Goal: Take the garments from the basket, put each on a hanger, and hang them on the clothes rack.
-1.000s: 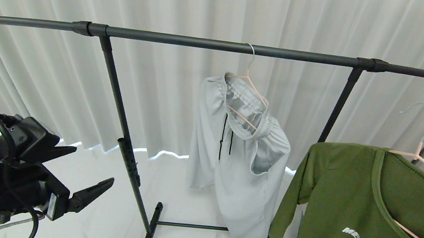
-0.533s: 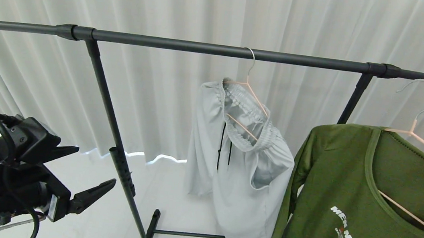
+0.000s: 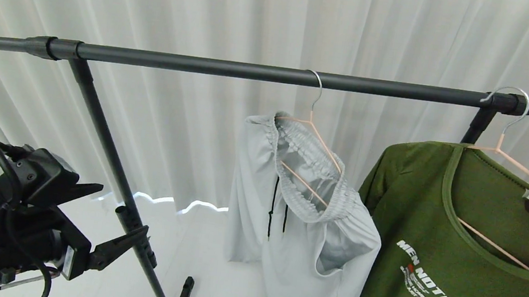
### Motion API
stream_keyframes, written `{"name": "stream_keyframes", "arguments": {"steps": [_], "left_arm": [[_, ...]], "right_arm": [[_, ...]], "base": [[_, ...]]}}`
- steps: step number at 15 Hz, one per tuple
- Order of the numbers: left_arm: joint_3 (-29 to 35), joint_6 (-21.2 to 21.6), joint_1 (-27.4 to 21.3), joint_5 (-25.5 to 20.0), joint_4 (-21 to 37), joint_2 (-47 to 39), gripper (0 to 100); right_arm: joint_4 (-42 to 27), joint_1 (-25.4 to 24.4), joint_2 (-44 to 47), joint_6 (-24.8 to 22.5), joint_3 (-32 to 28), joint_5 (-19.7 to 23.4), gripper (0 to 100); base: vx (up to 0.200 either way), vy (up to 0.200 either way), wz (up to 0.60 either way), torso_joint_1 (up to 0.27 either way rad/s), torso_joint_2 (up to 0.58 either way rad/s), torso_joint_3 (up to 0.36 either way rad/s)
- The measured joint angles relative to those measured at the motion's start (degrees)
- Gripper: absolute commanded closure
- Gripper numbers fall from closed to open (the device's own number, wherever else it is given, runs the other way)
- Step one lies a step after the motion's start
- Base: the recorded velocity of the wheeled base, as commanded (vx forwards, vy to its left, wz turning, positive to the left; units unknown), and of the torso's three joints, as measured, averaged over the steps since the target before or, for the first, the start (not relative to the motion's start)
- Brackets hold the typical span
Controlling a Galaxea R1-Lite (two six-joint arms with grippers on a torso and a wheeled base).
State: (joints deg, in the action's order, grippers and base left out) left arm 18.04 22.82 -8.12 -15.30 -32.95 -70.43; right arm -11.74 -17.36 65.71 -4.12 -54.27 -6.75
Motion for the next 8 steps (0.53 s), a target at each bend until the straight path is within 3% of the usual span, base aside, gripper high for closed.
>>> {"name": "stream_keyframes", "arguments": {"steps": [8], "left_arm": [[0.04,0.11,-0.67,0.0,0.0,0.61,0]], "right_arm": [[8.57,0.13,9.79,0.0,-4.4,-0.02,100]], "base": [[0.0,0.0,0.0,0.0,0.0,0.0]]}}
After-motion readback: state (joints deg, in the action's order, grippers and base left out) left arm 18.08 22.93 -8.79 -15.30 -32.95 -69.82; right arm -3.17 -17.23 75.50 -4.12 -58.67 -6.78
